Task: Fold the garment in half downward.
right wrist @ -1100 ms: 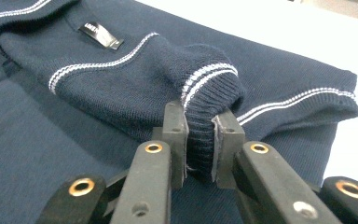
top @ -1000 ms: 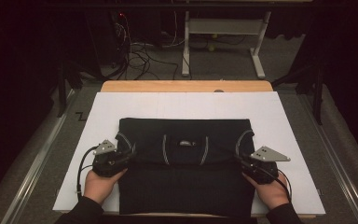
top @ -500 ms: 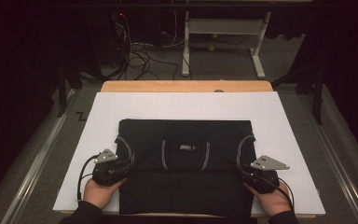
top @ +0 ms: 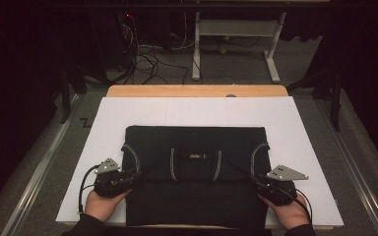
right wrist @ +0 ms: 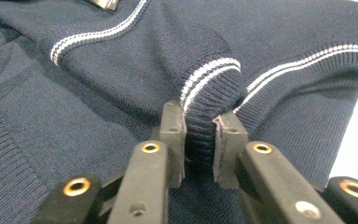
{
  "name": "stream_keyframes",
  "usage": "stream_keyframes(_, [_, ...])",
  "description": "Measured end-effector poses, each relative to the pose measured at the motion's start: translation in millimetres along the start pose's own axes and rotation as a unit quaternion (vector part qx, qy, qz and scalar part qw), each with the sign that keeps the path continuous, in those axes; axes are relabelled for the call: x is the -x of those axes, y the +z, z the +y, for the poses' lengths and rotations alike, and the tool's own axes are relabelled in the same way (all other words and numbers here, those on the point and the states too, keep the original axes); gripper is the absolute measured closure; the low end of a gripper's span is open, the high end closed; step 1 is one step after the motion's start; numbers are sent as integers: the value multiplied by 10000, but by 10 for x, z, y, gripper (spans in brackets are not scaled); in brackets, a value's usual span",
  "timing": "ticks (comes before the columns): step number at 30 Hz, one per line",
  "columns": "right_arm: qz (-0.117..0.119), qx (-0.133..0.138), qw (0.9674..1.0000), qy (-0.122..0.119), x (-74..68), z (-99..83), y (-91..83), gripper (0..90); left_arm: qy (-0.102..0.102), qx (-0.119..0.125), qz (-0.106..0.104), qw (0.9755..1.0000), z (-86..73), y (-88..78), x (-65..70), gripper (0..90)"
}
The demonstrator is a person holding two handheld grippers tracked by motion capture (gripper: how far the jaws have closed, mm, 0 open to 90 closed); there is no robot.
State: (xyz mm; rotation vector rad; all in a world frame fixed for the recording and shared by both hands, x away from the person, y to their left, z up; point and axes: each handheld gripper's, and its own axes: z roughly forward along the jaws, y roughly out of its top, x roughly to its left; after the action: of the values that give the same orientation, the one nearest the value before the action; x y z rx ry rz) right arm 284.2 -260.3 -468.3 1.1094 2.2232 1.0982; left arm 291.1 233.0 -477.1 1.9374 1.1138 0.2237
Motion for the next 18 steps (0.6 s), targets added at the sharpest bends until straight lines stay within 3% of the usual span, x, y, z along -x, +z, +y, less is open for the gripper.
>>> stream_keyframes(3, [29,57,9999,113,18,-6,-21,641,-121,152,-21,9998,13,-33,-29,535])
stream_keyframes(8, [-11,384,9984,411,92,-15,-137,535,-242,460,62,9986,34,-116,-62,435])
stream_keyframes(12, [-161,617,9970,449,93,32,-215,420,-111,677,170,9975,140,-175,15,317])
stream_keyframes(15, [-167,758,9963,374,49,127,-236,389,-59,595,3,9982,322,-154,106,200])
stream_keyframes(18, [-83,711,9971,248,24,303,-186,366,71,433,-41,9990,514,-70,157,131])
